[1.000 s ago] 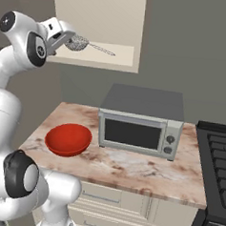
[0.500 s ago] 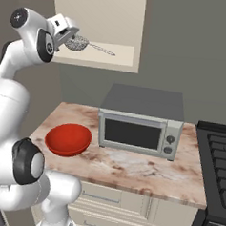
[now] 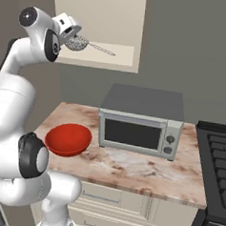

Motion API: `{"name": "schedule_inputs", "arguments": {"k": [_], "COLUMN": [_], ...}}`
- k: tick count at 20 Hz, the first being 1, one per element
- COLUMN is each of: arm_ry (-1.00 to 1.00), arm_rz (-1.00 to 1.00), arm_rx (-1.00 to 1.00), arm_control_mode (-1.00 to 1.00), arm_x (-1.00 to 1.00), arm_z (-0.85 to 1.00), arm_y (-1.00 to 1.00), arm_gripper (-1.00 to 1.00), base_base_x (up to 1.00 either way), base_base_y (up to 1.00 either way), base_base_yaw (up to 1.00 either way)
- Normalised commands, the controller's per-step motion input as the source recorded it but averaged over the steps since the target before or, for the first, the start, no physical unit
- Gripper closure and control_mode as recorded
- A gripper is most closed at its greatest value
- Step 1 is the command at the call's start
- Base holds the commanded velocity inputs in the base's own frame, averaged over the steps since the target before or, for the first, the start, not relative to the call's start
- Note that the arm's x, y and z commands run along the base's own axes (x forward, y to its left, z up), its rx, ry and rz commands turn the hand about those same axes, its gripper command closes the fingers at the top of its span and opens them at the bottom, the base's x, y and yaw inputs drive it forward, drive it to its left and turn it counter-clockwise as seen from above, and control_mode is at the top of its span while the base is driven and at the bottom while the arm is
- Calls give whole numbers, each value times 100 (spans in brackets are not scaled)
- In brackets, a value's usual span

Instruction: Open the cabinet and setup a tea strainer by placing it in the bowl upright.

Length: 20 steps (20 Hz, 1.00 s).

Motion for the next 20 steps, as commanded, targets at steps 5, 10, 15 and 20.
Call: {"name": "schedule_inputs", "arguments": {"k": [5,10,15,20], "arm_ry": [5,12,8,0], "arm_rz": [5,3,1,1], "arm_rx": [-3,-6,-6,-2], "arm_control_mode": [-100,-100,-100,-100], "arm_x": [21,19,20,19], "arm_z": [0,0,0,0], "arm_y": [1,6,10,5], "arm_gripper": [-100,-100,-100,-100], "base_base_x": [0,0,0,0], "base_base_y": [0,0,0,0], "base_base_yaw": [0,0,0,0]}}
